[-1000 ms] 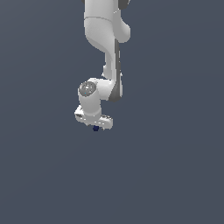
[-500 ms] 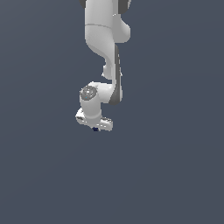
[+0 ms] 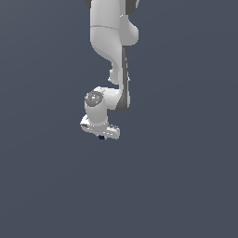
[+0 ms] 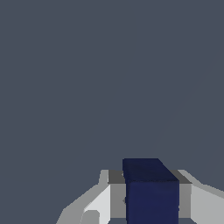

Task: Pick up the object and move it to a goal position.

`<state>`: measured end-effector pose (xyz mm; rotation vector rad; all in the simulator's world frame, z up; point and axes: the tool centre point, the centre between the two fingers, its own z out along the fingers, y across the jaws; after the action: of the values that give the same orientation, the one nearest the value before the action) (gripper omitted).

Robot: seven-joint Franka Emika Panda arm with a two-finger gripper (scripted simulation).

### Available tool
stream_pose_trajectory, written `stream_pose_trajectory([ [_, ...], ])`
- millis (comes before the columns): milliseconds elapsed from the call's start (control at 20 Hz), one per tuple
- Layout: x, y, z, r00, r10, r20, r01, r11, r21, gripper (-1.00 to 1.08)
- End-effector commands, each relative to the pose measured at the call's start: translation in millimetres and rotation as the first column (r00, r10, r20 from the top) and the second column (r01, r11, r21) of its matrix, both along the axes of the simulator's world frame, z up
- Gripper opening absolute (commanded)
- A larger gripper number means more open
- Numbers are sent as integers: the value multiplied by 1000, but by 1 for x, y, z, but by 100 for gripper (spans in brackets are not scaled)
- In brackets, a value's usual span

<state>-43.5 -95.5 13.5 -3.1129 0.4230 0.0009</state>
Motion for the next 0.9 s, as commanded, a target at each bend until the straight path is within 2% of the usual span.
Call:
stream_pose_trajectory([
  [0, -1, -1, 2, 1000, 0, 0, 0, 1000, 0, -100],
  [350, -11, -8, 21, 1000, 0, 1, 0, 1000, 0, -100],
  [850, -39, -29, 76, 1000, 0, 1, 0, 1000, 0, -100],
])
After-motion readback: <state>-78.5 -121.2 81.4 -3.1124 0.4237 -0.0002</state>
